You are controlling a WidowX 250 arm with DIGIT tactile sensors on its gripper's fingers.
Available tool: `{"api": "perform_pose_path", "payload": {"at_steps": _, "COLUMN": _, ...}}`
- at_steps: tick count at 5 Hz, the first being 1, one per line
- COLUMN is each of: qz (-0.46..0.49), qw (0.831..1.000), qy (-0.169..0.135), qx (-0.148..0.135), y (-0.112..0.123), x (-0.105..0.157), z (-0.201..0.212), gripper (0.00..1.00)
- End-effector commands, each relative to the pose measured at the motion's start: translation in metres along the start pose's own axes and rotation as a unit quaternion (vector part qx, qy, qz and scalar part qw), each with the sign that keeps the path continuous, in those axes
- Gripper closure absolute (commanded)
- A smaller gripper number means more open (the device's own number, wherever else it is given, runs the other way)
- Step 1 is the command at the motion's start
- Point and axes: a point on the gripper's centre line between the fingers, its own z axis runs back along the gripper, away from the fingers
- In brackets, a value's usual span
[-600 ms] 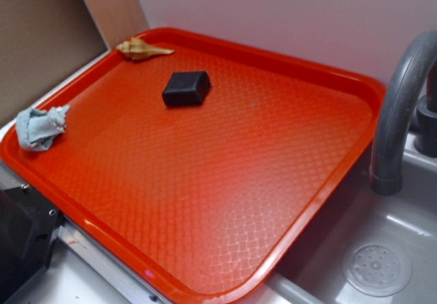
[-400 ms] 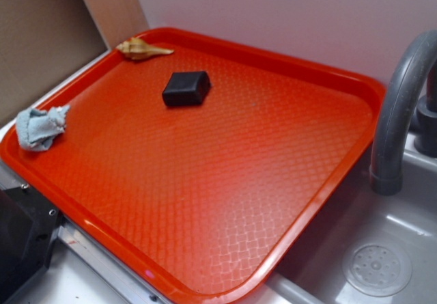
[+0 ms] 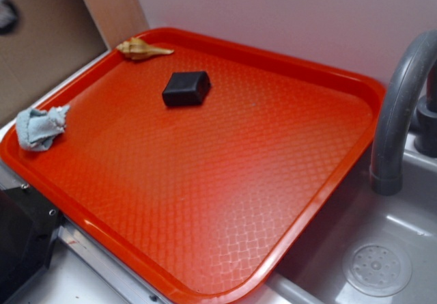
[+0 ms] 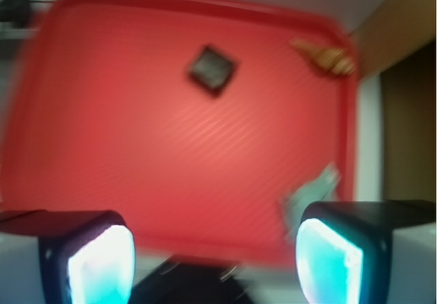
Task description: Grab the blue cloth.
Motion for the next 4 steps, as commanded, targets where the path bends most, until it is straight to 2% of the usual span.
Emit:
{"api": "perform_pose_path", "payload": {"at_steps": 1, "qz": -0.131, "qw": 0.988, "qy": 0.074, "qx": 0.020, "y": 0.049, "x": 0.006, "z": -0.093, "gripper": 0.00}}
{"api": "perform_pose_path", "payload": {"at_steps": 2, "qz": -0.155, "qw": 0.980, "qy": 0.118, "qx": 0.041, "y": 0.058, "x": -0.024, "z": -0.118, "gripper": 0.00}}
{"api": "perform_pose_path", "payload": {"at_steps": 3, "qz": -0.153, "qw": 0.975, "qy": 0.148, "qx": 0.065, "y": 0.073, "x": -0.047, "z": -0.139, "gripper": 0.00}}
{"api": "perform_pose_path", "payload": {"at_steps": 4, "qz": -0.155, "qw": 0.970, "qy": 0.160, "qx": 0.097, "y": 0.081, "x": -0.056, "z": -0.158, "gripper": 0.00}}
